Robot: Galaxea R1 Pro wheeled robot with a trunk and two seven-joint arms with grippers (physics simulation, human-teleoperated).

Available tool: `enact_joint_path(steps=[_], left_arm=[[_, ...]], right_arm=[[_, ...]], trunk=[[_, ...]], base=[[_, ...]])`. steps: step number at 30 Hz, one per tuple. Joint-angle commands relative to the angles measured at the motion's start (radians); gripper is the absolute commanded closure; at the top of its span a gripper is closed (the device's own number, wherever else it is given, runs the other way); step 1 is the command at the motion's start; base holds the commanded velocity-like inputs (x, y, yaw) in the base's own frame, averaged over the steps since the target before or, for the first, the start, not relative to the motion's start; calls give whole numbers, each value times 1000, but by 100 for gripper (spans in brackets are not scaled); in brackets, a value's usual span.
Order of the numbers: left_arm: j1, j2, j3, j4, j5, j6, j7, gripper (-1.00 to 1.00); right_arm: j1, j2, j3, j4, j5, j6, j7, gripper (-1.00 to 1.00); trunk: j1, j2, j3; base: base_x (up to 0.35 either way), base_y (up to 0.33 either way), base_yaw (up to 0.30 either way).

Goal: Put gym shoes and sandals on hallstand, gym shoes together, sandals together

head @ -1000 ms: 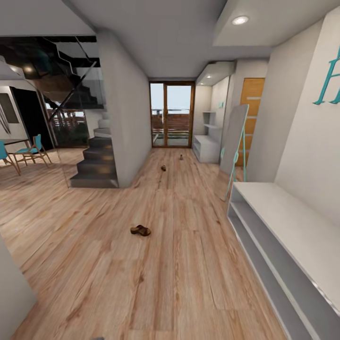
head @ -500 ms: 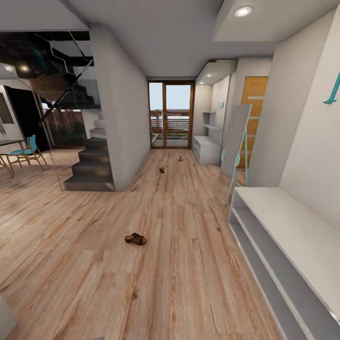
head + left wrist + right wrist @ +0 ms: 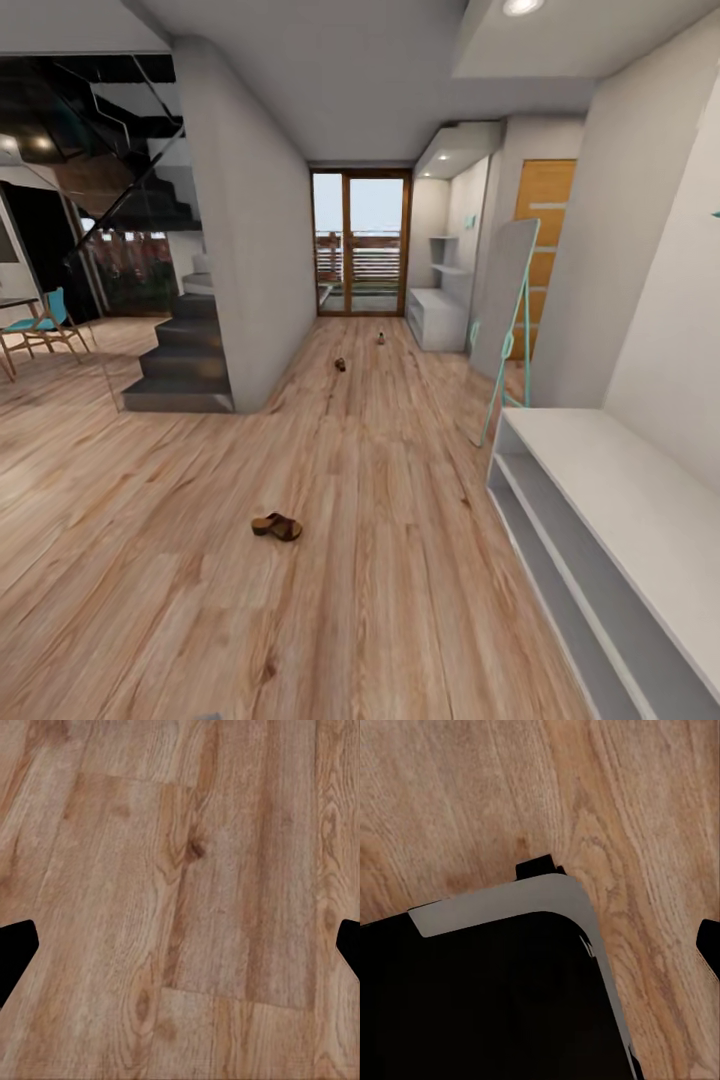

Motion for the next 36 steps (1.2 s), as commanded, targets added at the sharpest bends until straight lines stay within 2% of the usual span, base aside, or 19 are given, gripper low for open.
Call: enact_joint_path(steps=[1, 12, 23, 36], left_arm=[[-1, 0, -2, 1, 9, -3, 0, -100], [-1, -1, -2, 1, 9, -3, 0, -100], [-1, -1, -2, 1, 9, -3, 0, -100], [-1, -1, -3, 1, 9, -3, 0, -100]], right_arm=[[0, 1, -3, -1, 1, -1, 1, -100], [0, 1, -3, -1, 0, -1, 1, -100], [0, 0, -3, -1, 0, -1, 1, -100], [0, 0, -3, -1, 0, -1, 1, -100]], trunk=[[1, 0, -1], [1, 0, -1], [1, 0, -1], [1, 0, -1]], base=[[345, -71, 0], [345, -72, 4], [346, -81, 176], [346, -83, 15]])
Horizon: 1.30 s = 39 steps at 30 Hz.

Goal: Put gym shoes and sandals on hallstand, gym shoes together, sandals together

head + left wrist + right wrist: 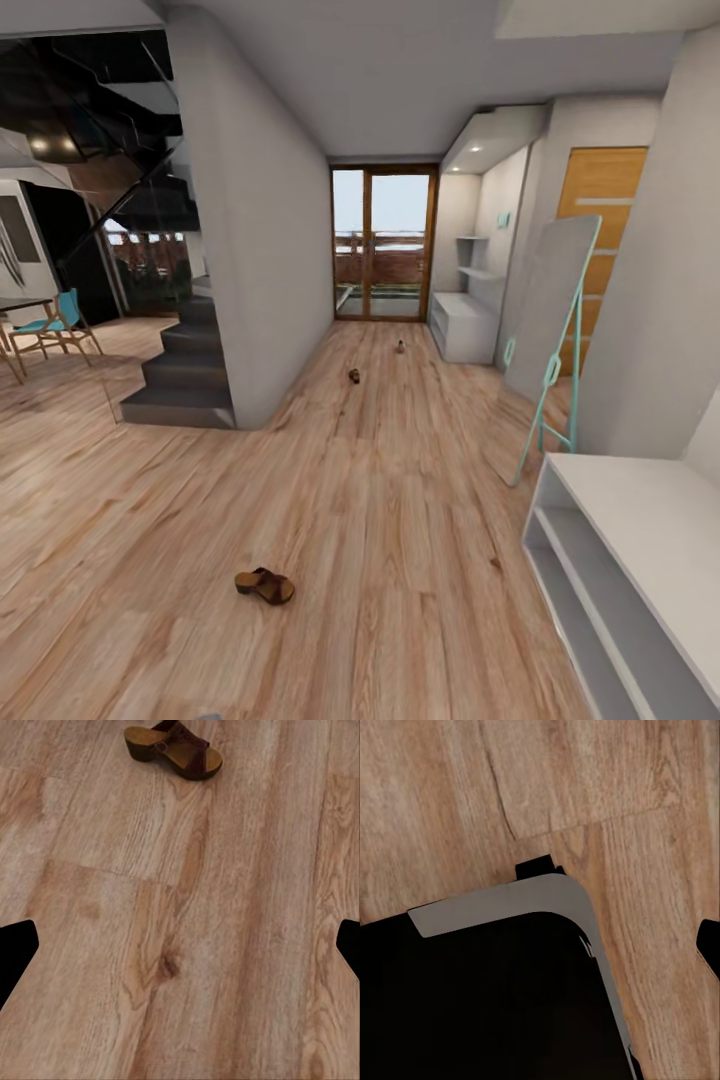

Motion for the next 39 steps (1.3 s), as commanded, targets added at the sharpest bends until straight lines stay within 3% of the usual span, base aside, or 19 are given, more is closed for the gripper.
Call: enact_joint_path(steps=[1, 39], left_arm=[[-1, 0, -2, 1, 9, -3, 0, -100], [-1, 0, -1, 1, 9, -3, 0, -100]], right_arm=[[0, 0, -3, -1, 1, -1, 1, -100], [0, 1, -3, 0, 1, -1, 1, -100]], trunk=[[1, 0, -1], [1, 0, -1]], base=[[346, -83, 0], [346, -59, 0]])
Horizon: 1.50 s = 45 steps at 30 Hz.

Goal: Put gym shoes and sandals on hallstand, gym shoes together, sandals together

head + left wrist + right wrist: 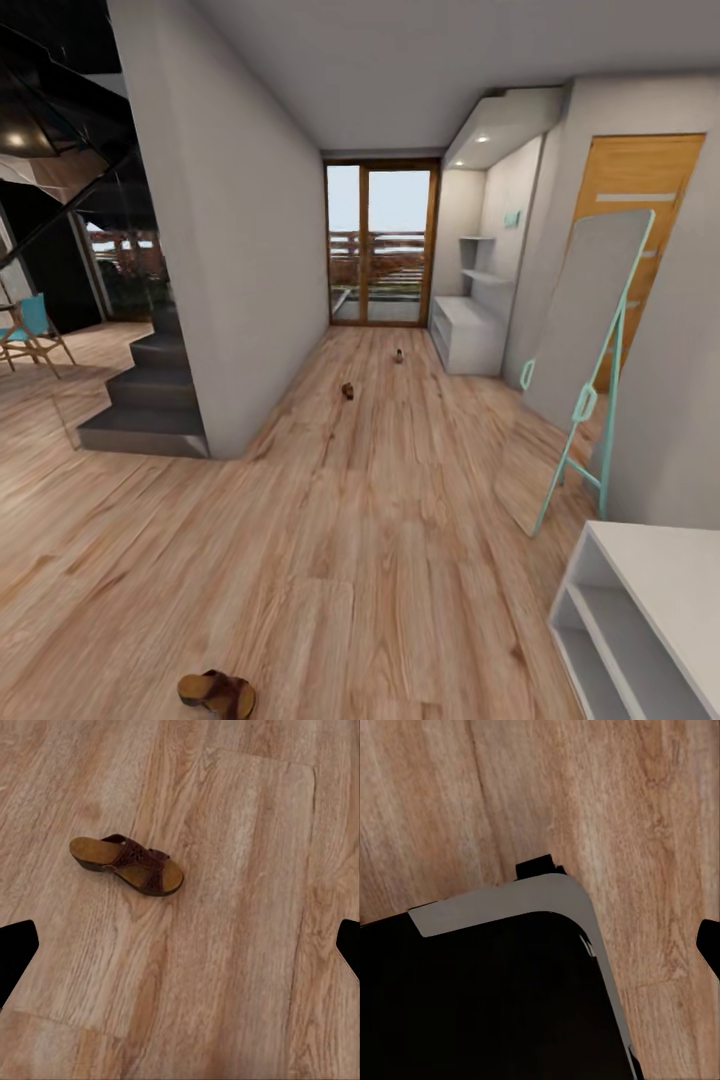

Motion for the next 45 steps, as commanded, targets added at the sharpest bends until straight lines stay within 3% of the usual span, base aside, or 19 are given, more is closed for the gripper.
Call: enact_joint_path(steps=[1, 21, 45], left_arm=[[-1, 0, -2, 1, 9, -3, 0, -100], [-1, 0, -2, 1, 9, -3, 0, -100], [-1, 0, -2, 1, 9, -3, 0, -100]], right_arm=[[0, 0, -3, -1, 1, -1, 1, -100], [0, 1, -3, -1, 1, -1, 1, -100], [0, 1, -3, -1, 1, -1, 1, -100]], trunk=[[1, 0, -1], [1, 0, -1], [1, 0, -1]], base=[[345, 0, 0], [346, -34, 0], [345, -173, 0]])
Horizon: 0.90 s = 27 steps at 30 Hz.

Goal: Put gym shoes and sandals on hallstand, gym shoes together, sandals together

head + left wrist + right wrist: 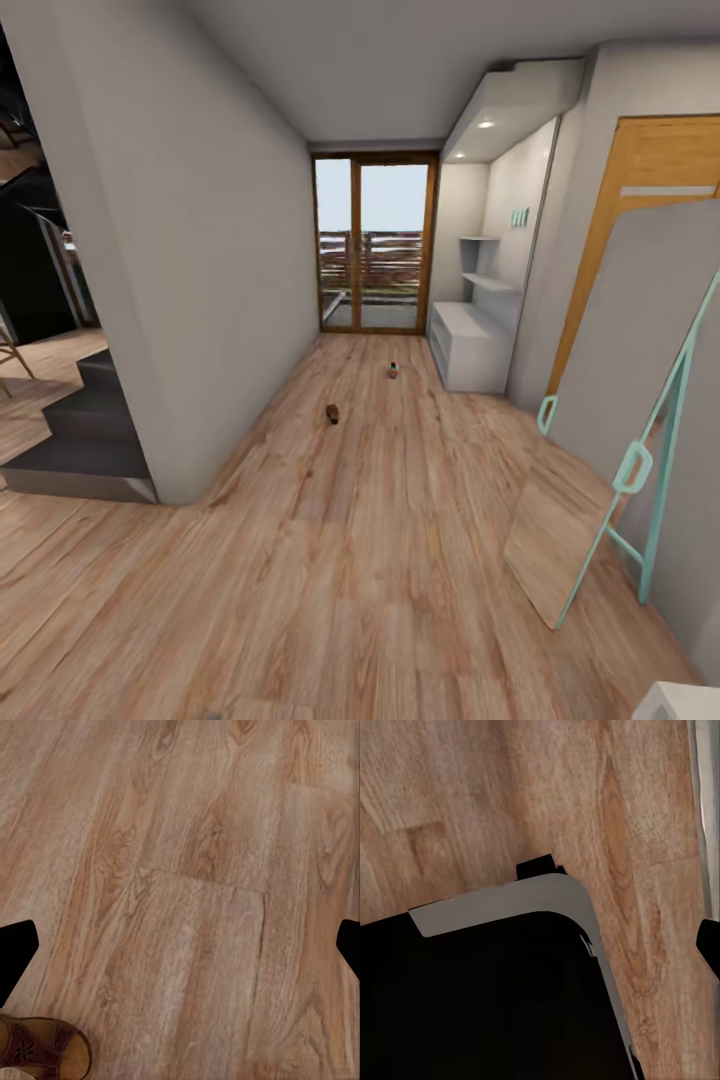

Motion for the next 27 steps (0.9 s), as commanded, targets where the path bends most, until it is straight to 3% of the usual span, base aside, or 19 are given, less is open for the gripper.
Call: enact_joint_path(steps=[1, 9, 27], left_arm=[[0, 0, -1, 1, 9, -3, 0, -100], [0, 0, -1, 1, 9, -3, 0, -100], [0, 0, -1, 1, 9, -3, 0, -100]], right_arm=[[0, 0, -2, 0, 1, -1, 1, -100], [0, 0, -2, 0, 1, -1, 1, -100], [0, 1, -2, 0, 0, -1, 1, -100]], trunk=[[1, 0, -1], [1, 0, -1], [1, 0, -1]], base=[[345, -182, 0], [346, -130, 0], [346, -6, 0]])
